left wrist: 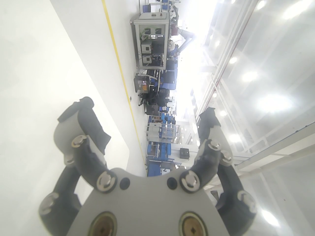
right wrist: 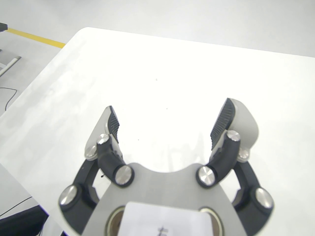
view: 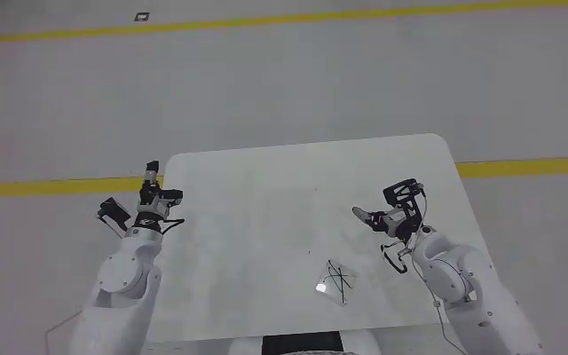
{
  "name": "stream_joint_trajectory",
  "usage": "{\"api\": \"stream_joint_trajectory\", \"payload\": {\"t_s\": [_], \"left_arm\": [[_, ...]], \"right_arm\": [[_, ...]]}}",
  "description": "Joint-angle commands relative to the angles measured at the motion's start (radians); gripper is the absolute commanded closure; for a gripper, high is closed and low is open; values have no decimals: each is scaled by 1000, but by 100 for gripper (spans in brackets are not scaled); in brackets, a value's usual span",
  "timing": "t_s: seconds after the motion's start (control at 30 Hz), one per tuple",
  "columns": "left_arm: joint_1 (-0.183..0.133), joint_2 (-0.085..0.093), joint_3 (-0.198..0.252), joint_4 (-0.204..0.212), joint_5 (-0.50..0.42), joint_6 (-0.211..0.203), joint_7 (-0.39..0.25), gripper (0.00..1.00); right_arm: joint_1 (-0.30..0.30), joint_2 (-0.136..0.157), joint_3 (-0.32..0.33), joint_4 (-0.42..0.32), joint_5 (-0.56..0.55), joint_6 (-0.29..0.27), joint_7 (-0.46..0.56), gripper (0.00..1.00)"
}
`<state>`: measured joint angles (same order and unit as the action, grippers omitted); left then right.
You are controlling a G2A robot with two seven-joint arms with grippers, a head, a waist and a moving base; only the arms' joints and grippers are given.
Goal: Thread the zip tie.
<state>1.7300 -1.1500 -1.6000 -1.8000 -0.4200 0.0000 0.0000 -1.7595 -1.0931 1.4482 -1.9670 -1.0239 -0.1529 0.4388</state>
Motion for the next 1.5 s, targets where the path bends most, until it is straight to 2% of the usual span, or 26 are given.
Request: {"api": "stream_joint_trajectory", "payload": {"t_s": [0.0,0.7,0.8,0.93,1.03,1.13,1.17,1.23,1.47], "left_arm": [[0,0,0,0,0,0,0,0],[0,0,0,0,0,0,0,0],[13,6,27,-33,68,6,-104,0],[41,15,23,-65,128,5,-244,0],[62,19,23,-81,156,3,-296,0],[87,23,25,-93,204,-6,-341,0],[96,26,24,-100,225,-19,-376,0],[98,27,21,-100,233,-24,-379,0],[98,27,21,-100,233,-24,-379,0]], "right_arm": [[0,0,0,0,0,0,0,0],[0,0,0,0,0,0,0,0],[1,0,5,6,4,-3,-8,0],[-6,4,25,12,4,-47,-2,0],[-12,8,36,9,-14,-85,30,0],[-13,13,36,-1,-43,-123,101,0],[-11,16,28,-4,-50,-155,148,0],[-3,19,25,-22,-79,-178,164,0],[-3,19,25,-22,-79,-178,164,0]]}}
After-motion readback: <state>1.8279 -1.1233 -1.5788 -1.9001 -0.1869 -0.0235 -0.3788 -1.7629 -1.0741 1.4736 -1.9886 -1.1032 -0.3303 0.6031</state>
